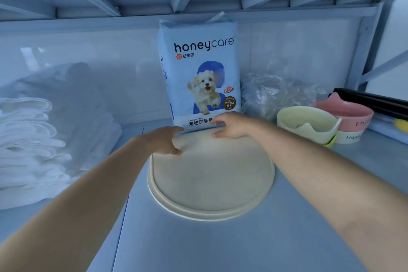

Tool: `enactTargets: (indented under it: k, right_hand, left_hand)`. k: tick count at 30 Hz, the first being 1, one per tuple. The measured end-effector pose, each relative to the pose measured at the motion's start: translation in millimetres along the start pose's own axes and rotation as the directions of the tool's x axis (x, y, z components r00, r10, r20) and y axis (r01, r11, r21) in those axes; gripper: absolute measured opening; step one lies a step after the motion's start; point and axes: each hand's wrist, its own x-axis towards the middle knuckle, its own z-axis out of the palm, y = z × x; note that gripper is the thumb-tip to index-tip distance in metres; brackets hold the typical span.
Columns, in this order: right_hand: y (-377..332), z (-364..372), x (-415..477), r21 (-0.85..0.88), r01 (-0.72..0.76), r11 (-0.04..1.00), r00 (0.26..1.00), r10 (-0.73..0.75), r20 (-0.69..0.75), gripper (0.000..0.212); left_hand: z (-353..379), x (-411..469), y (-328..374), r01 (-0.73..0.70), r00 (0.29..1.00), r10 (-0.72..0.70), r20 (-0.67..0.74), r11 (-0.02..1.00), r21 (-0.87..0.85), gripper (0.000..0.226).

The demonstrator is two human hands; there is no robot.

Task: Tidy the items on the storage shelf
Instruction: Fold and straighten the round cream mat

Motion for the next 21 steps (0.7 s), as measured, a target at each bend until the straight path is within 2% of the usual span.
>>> enactTargets:
  k: [3,7,10,14,16,18,20,21]
  right_hand:
    - [7,6,10,-0.090,-0.043,0.995,0.994,0.052,0.100,0.075]
    - [9,4,24,-0.146,-0.055,0.988,0.987,0.076,0.142,0.081]
    - [9,3,35,-0.170,-0.047,0.984,0.984,0.075,0.164,0.063]
    - [11,6,42,-0.133,-0.006,0.991,0.996,0.017,0.085,0.046]
    - [9,2,44,-0.149,0.014,0.989,0.998,-0.004,0.062,0.039]
    - [7,-8,44,-0.198,-0.002,0.980,1.000,0.001,-0.004,0.031]
    - [8,-17,44,-0.254,-0.067,0.965,0.991,0.036,-0.126,0.038]
    - [9,-17,44,-0.284,-0.103,0.953,0.983,0.053,-0.179,0.044]
  left_hand:
    - [-2,10,-4,0.046,0.996,-0.046,0.080,0.999,0.006,0.088]
    - [-1,14,-11,-0.023,1.000,0.024,0.012,0.999,-0.046,0.054]
    - [5,15,-12,-0.013,0.996,0.014,-0.087,1.000,0.013,0.043]
    - [7,19,-8,0.005,0.990,0.013,-0.141,0.992,0.127,0.040]
    - [4,19,-6,0.028,0.987,-0.010,-0.161,0.994,0.107,0.039]
    - [3,20,-3,0.047,0.970,-0.040,-0.239,0.999,0.023,0.034]
    - [5,23,5,0.061,0.935,-0.077,-0.347,0.996,-0.058,0.030]
    - [7,23,10,0.059,0.926,-0.071,-0.371,0.997,-0.044,0.034]
